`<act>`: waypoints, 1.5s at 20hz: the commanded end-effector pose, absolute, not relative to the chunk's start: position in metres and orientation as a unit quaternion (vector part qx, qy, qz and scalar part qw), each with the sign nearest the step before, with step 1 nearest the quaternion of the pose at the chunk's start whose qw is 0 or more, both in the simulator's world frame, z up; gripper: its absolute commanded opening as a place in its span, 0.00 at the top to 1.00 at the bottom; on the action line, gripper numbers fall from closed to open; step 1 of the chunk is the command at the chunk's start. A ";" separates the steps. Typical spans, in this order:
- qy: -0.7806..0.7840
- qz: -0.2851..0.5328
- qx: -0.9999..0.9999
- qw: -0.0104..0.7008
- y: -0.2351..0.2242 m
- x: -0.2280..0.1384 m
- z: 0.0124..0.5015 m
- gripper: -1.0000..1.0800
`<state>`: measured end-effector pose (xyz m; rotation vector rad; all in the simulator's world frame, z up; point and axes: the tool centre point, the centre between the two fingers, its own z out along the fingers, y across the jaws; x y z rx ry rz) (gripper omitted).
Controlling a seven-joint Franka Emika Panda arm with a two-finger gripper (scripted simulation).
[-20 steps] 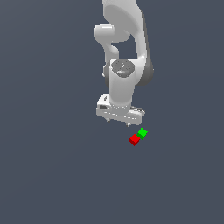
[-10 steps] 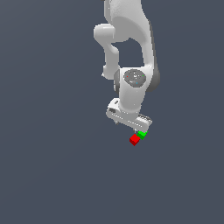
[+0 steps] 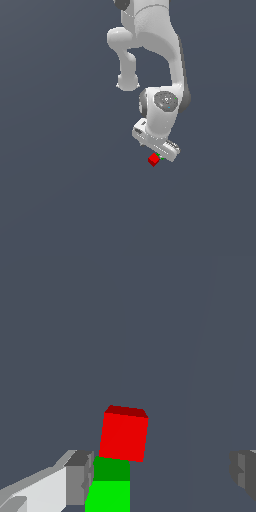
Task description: Stack the red cube on top of the green cube.
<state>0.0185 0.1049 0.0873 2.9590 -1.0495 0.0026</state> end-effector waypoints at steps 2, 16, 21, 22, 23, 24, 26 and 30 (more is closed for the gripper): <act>-0.360 0.001 0.933 0.001 0.114 0.024 0.080 0.04; -0.391 0.000 0.920 0.000 0.124 0.031 0.069 0.04; -0.392 0.000 0.920 0.000 0.124 0.031 0.053 0.04; -0.392 0.000 0.920 0.000 0.124 0.031 0.048 0.04; -0.393 0.000 0.920 0.000 0.124 0.031 0.042 0.04; -0.393 0.000 0.920 0.000 0.124 0.031 0.036 0.04; -0.393 0.000 0.919 0.000 0.124 0.031 0.028 0.04; -0.394 0.000 0.919 0.000 0.124 0.032 0.020 0.04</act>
